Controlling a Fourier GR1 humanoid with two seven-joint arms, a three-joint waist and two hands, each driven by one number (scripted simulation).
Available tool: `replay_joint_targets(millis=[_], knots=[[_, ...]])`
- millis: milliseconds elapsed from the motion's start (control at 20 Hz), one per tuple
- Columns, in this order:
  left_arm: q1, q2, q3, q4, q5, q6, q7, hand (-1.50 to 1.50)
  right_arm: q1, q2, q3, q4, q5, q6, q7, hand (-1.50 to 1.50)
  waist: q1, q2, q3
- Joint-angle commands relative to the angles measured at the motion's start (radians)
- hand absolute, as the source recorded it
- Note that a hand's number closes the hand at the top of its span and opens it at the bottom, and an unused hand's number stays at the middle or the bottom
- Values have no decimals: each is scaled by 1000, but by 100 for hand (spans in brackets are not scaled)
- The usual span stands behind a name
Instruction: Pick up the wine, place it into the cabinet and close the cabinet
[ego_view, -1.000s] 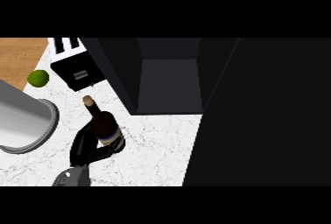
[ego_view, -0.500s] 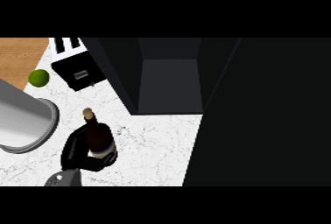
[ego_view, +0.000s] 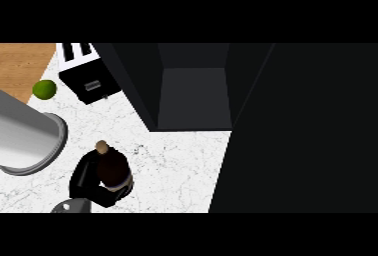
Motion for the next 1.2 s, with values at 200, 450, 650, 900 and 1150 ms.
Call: replay_joint_targets(millis=[200,450,650,900,1150], knots=[[88,-57,-70,-285,54,-28,154,150,68,-51,-49,-165,29,14,10,-150,11,0,2],[163,-112,-129,-429,35,35,227,150,90,-45,20,-171,67,-6,2,-150,11,-1,1],[131,-118,-235,-491,75,115,314,150,56,-36,9,-170,61,-20,11,-150,7,0,0],[123,-119,-308,-581,75,235,381,150,138,-61,67,-169,94,-32,-68,-150,1,0,1],[73,-119,-389,-538,58,418,314,150,172,-126,9,-233,23,-13,-77,-150,-8,1,0]])
